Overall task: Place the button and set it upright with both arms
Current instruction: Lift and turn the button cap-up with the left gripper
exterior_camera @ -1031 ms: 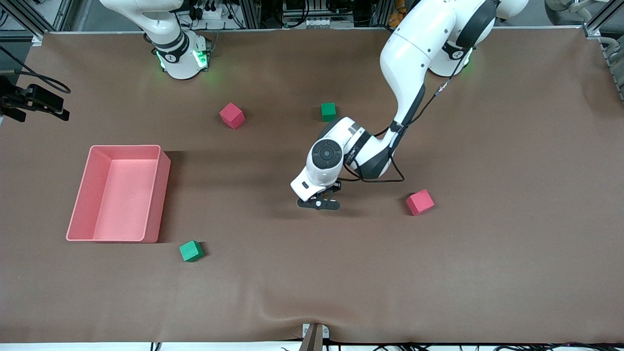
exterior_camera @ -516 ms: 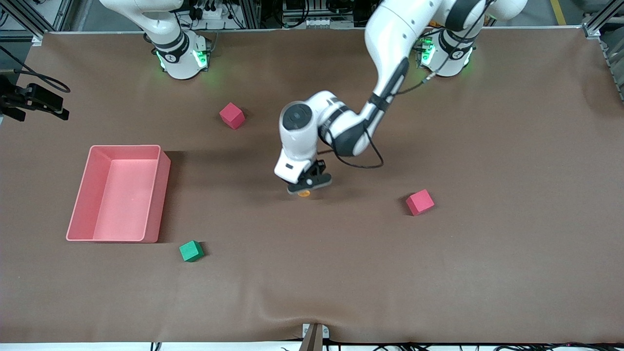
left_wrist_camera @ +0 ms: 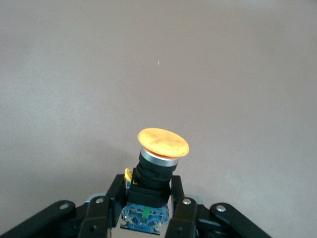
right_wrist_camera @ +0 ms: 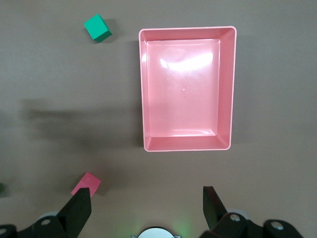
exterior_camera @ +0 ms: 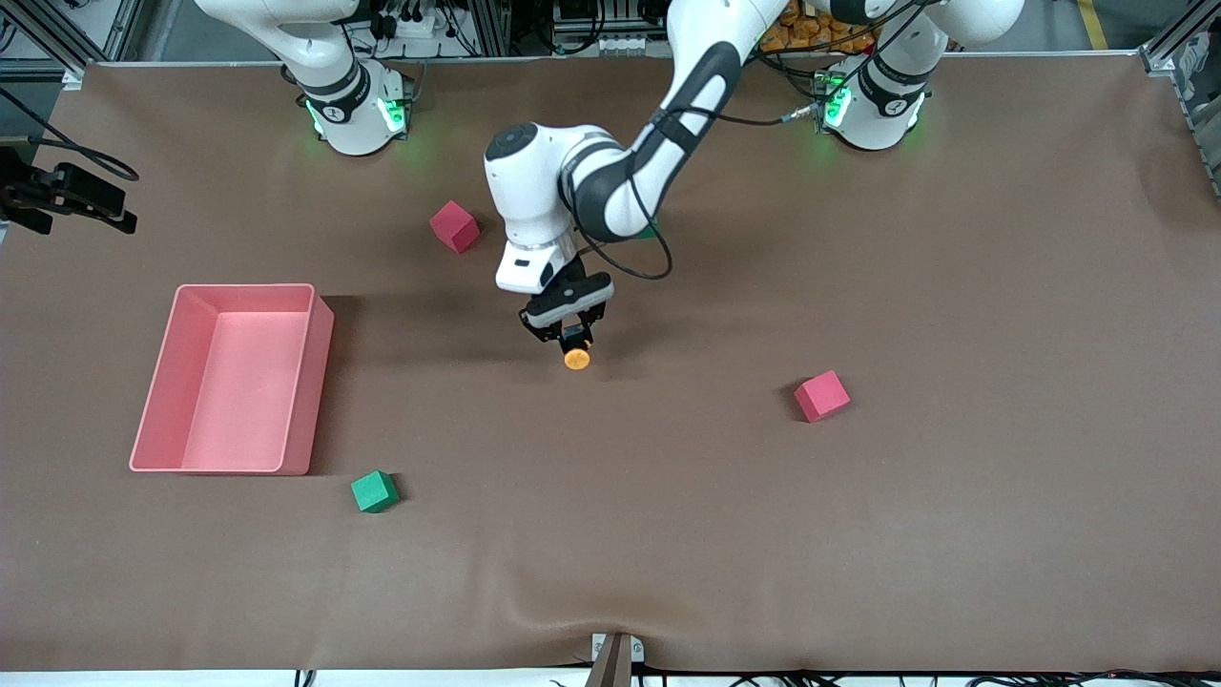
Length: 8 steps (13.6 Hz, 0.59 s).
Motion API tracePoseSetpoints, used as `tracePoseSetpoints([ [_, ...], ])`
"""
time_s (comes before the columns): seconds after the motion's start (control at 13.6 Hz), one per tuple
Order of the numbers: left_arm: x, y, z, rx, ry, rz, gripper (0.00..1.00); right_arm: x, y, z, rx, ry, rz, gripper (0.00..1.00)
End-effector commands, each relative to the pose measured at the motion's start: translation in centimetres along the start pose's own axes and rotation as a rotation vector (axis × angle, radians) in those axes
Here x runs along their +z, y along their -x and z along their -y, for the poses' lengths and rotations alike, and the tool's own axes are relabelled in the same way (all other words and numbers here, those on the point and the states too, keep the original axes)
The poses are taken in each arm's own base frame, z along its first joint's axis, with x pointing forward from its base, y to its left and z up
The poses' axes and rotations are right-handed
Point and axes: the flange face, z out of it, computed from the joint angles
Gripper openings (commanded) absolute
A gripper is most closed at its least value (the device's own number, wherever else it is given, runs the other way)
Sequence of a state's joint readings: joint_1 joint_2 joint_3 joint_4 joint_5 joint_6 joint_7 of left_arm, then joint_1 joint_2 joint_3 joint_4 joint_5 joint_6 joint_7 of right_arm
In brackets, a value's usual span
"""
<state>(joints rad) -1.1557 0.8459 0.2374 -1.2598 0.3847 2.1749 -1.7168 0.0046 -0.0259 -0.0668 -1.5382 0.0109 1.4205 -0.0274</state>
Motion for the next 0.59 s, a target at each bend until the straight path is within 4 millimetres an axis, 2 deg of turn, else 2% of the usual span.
tracePoseSetpoints([
  [0.0, 0.3, 2.5, 0.5, -0.143, 0.010, -0.192, 0.00, -0.7, 0.4, 0.3, 0.029, -0.003, 0.000, 1.00],
  [0.15, 0.4, 5.7, 0.8, -0.080, 0.048, -0.370, 0.00, -0.7, 0.4, 0.5, 0.025, -0.008, 0.002, 1.00],
  [0.29, -0.3, 7.2, 0.8, -0.156, 0.098, -0.419, 0.00, -0.9, 0.5, 0.4, 0.021, -0.043, -0.005, 1.00],
  [0.37, -0.1, 8.2, 0.9, -0.155, 0.121, -0.446, 0.00, -0.8, 0.4, 0.3, 0.021, -0.048, -0.005, 1.00],
  [0.44, 0.5, 10.6, 1.2, -0.132, 0.143, -0.479, 0.00, -0.7, 0.4, 0.3, 0.021, -0.048, -0.004, 1.00],
  [0.52, 1.7, 11.6, 1.7, -0.163, 0.153, -0.518, 0.00, -0.8, 0.5, 0.4, 0.020, -0.048, -0.005, 1.00],
])
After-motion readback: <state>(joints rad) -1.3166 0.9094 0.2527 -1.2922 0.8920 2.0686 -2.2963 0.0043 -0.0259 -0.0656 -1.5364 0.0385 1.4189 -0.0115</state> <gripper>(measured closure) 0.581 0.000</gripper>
